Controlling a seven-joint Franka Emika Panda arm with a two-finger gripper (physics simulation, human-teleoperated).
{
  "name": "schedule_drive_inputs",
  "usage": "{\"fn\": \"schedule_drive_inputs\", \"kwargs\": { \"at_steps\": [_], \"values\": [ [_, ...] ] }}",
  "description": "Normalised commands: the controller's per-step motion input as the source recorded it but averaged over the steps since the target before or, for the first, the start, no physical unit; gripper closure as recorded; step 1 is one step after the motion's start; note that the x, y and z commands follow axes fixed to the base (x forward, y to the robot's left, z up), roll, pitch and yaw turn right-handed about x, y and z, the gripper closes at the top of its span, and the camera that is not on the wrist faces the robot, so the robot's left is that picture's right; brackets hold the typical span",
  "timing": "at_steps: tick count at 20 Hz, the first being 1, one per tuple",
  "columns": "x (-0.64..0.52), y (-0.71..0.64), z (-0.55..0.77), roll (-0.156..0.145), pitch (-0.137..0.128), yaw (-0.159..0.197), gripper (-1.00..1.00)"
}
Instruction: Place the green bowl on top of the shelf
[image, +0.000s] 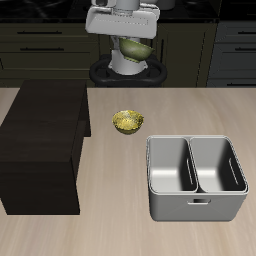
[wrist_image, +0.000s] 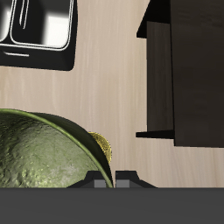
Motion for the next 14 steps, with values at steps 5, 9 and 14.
{"fn": "schedule_drive_inputs", "kwargs": {
  "at_steps": [5,9,14],
  "values": [
    [0.06,-0.43,0.12,-0.005,0.001,-0.011,1.0],
    [0.11,-0.54,0.17,0.01,-0.015,-0.005,1.0],
    [0.08,-0.57,0.16,-0.009,0.0,-0.016,1.0]
  ]
}}
